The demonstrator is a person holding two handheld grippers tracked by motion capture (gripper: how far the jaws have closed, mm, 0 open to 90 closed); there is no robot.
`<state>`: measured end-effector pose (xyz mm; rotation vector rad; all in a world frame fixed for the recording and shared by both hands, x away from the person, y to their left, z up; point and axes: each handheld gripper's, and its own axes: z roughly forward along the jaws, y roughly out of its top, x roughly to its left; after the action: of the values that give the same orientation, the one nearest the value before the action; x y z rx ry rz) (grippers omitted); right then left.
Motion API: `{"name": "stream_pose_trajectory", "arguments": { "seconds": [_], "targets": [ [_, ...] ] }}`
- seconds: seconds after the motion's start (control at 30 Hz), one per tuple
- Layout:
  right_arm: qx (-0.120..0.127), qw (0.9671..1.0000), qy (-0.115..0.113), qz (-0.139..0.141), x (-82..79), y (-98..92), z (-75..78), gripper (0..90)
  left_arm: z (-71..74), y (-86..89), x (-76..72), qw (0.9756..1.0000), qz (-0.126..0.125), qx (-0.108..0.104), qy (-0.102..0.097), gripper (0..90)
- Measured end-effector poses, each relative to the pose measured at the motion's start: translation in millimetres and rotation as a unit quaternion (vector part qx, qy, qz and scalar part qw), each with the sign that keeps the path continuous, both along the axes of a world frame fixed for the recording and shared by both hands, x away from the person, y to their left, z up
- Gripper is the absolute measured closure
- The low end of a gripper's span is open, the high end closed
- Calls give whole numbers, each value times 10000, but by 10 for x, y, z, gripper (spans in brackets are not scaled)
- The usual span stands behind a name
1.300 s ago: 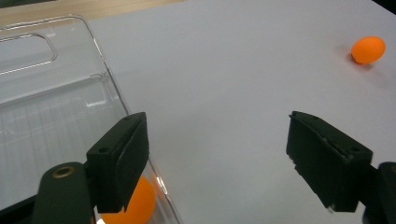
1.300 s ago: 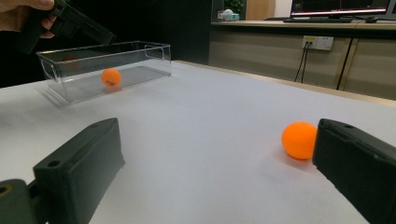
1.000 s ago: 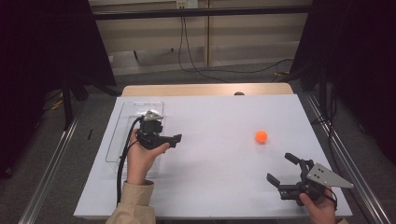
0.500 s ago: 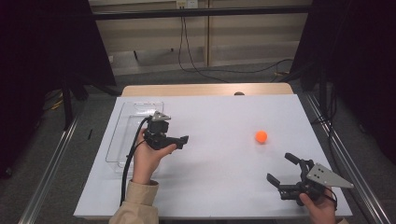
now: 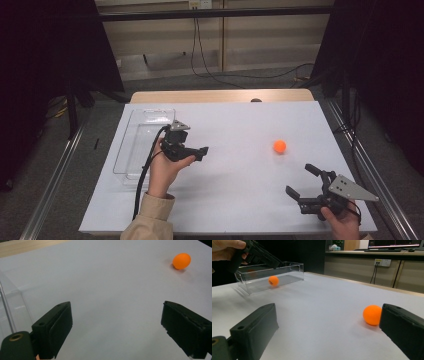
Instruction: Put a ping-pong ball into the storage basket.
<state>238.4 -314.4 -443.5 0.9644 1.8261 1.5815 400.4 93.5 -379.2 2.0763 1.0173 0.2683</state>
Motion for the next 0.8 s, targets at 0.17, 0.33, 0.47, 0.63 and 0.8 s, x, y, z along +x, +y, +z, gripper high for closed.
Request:
{"name": "stream_pose_trajectory", "arguments": {
  "seconds": [0.17, 0.33, 0.47, 0.63, 0.8],
  "targets": [
    [2, 10000, 3, 4, 0, 2, 0, 14, 1, -39, -9, 10000, -40, -29, -14, 101],
    [9, 10000, 9, 0, 1, 3, -1, 14, -11, -88, -11, 9999, -109, -9, -30, 99],
    [15, 10000, 19, 7, 2, 4, -3, 14, -21, -133, -14, 9999, -162, -19, -33, 98],
    [18, 10000, 30, 11, 2, 3, -5, 14, -36, -184, -16, 9998, -219, 4, -45, 97],
    [19, 10000, 38, 11, 4, 2, -7, 14, -41, -202, -9, 9997, -215, -57, -70, 95]
  ]
}}
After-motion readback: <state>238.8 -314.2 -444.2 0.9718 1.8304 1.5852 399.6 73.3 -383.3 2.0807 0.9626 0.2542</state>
